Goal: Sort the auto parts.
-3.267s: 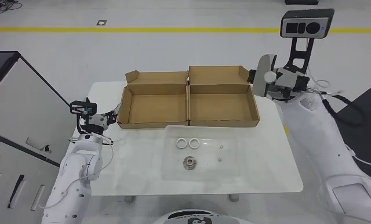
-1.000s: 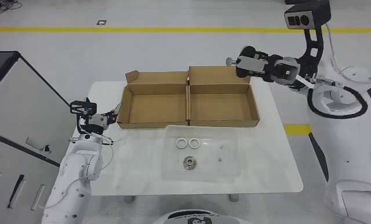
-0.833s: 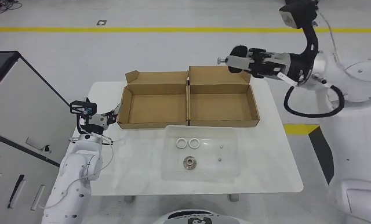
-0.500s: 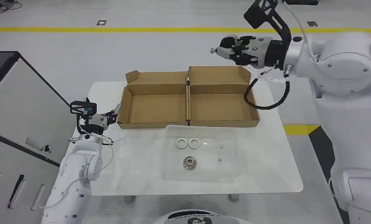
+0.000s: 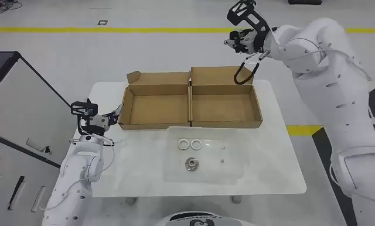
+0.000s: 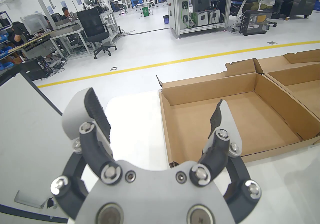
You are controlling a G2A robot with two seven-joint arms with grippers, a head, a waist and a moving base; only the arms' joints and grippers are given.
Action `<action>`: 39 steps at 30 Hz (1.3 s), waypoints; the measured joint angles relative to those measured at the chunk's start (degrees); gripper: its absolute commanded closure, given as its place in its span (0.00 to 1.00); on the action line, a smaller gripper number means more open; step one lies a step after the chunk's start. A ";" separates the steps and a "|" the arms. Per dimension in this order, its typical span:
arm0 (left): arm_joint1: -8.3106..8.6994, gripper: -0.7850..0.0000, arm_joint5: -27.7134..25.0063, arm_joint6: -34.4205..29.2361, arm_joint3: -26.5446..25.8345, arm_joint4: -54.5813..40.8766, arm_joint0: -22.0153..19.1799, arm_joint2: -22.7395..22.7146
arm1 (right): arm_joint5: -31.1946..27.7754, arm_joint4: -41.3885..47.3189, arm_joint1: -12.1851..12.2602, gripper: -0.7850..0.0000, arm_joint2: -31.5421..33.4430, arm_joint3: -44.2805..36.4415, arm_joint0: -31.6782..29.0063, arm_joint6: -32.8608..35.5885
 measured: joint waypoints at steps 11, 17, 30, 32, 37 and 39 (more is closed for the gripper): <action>0.00 0.00 0.00 0.00 0.00 0.00 0.00 0.00 | 2.07 -5.99 -1.55 1.00 -5.32 11.13 1.38 -1.48; 0.00 0.00 0.00 0.00 0.00 0.00 0.00 0.00 | 2.93 -6.20 -2.65 1.00 -7.63 16.37 1.76 -1.83; 0.00 0.00 0.00 0.00 0.00 0.00 0.00 0.00 | 2.79 -5.23 -2.91 1.00 -7.67 17.90 2.02 -1.80; 0.00 0.00 0.00 0.00 0.00 0.00 0.00 0.00 | 4.29 -6.71 -2.95 1.00 -8.19 18.21 1.21 -1.88; 0.00 0.00 0.00 0.00 0.00 0.00 0.00 0.00 | 7.09 -7.85 -4.07 1.00 -10.80 21.97 1.09 1.42; 0.00 0.00 0.00 0.00 0.00 0.00 0.00 0.00 | 8.25 -7.75 -4.88 1.00 -12.19 24.15 1.60 2.08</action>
